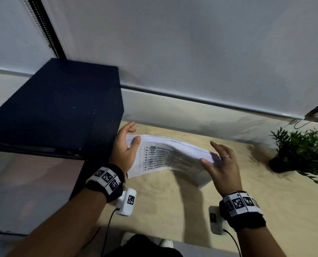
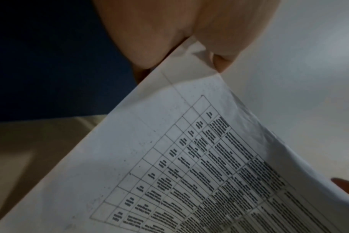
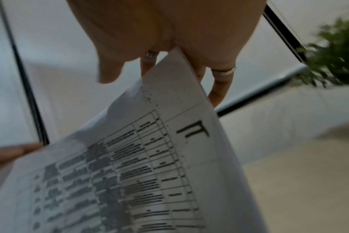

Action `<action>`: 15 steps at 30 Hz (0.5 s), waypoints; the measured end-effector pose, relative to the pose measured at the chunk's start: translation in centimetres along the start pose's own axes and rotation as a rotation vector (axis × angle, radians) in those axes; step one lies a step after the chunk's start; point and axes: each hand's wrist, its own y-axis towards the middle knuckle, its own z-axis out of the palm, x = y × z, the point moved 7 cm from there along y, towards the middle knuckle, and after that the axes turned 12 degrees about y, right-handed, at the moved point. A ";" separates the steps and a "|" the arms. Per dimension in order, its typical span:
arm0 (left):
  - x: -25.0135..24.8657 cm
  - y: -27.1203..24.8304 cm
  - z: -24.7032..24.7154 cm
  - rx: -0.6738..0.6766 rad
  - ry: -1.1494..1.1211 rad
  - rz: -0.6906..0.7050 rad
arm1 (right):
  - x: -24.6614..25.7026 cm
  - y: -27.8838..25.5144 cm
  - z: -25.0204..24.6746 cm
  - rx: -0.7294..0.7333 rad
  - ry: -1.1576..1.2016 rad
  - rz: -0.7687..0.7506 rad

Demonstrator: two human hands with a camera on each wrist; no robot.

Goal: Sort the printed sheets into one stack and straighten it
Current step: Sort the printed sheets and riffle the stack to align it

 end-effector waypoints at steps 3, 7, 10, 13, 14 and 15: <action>-0.8 0.5 0.0 0.041 0.148 0.105 | -0.1 0.5 0.4 0.062 -0.269 0.008; -3.0 1.1 0.3 0.059 0.709 0.286 | 1.2 1.2 0.2 0.053 -0.571 -0.014; -4.4 1.6 1.5 0.187 0.908 0.325 | 1.5 1.4 0.7 0.114 -0.627 0.053; -5.9 1.8 1.4 0.254 0.914 0.362 | 2.2 1.6 0.3 0.120 -0.636 0.078; -6.2 1.9 0.9 0.248 0.911 0.362 | 2.5 1.5 0.0 0.105 -0.644 0.064; -6.2 2.0 0.7 0.256 0.918 0.360 | 2.7 1.5 -0.2 0.095 -0.661 0.051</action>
